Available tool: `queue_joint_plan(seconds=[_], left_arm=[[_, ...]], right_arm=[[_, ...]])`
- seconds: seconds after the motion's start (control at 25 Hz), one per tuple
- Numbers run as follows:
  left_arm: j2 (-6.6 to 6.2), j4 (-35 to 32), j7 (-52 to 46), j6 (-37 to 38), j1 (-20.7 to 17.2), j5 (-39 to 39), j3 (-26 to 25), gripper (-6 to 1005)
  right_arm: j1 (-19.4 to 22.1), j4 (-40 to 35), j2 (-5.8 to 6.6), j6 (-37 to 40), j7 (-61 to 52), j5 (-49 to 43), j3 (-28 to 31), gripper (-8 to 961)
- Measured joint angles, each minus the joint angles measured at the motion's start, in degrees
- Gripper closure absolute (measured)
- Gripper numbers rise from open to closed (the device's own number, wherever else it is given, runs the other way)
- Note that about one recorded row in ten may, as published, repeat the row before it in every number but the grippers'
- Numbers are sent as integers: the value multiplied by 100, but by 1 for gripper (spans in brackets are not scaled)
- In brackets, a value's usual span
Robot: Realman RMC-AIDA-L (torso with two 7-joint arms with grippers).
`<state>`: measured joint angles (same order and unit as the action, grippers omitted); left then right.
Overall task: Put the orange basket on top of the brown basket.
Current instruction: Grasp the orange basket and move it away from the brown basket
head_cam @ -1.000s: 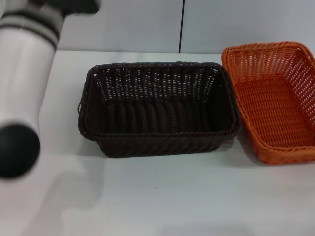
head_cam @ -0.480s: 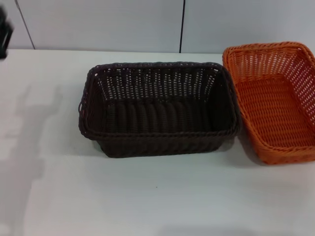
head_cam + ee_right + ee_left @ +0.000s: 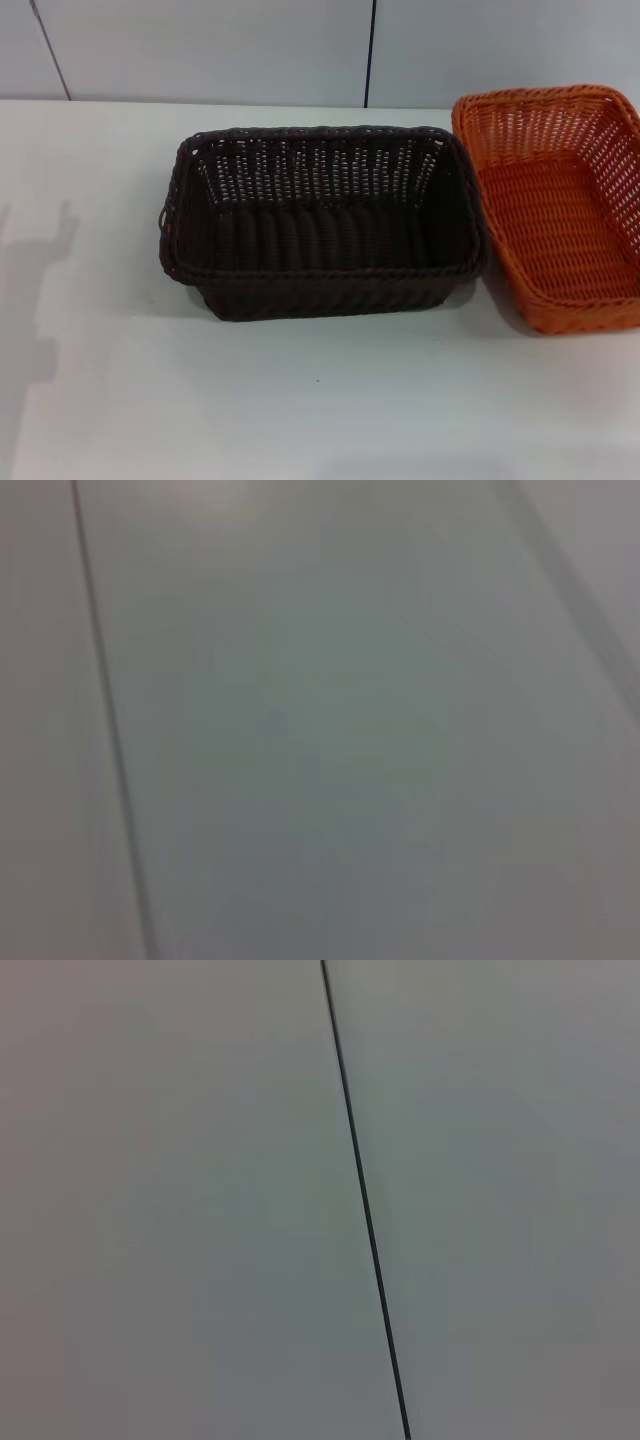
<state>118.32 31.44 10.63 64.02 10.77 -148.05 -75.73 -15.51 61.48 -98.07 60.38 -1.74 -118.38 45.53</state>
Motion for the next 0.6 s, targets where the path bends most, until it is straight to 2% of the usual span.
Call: queue_joint_plan(seconds=[0.04,0.08,0.16,0.2,0.28,0.32,0.36,0.4,0.56,0.6], left_arm=[[0,0,0,0,0,0,0,186],[0,0,0,0,0,0,0,186],[3,-160,0,-17,94,32,-46,186],[8,-366,0,-54,250,180,-61,186],[9,-448,0,-76,306,234,-61,186],[9,-448,0,-76,306,234,-61,186],[9,-448,0,-76,306,234,-61,186],[8,-635,0,-97,420,268,-62,186],[6,-844,0,-269,569,284,-159,186],[6,-848,0,-295,576,286,-178,186]], right_arm=[[86,418,48,-852,-2,-331,471,203],[160,800,38,-1591,-2,-658,919,203],[309,1475,-119,-3105,-18,-1321,1767,203],[378,1896,-275,-4022,-19,-1678,2234,203],[446,2584,-589,-5752,9,-2274,3004,203],[418,3288,-945,-7508,126,-2738,3732,203],[418,3288,-945,-7508,126,-2738,3732,203],[334,3634,-1139,-8433,287,-2860,4140,203],[-56,4461,-1695,-11443,1546,-2497,5555,203],[-128,4597,-1793,-11992,1856,-2387,5797,203]])
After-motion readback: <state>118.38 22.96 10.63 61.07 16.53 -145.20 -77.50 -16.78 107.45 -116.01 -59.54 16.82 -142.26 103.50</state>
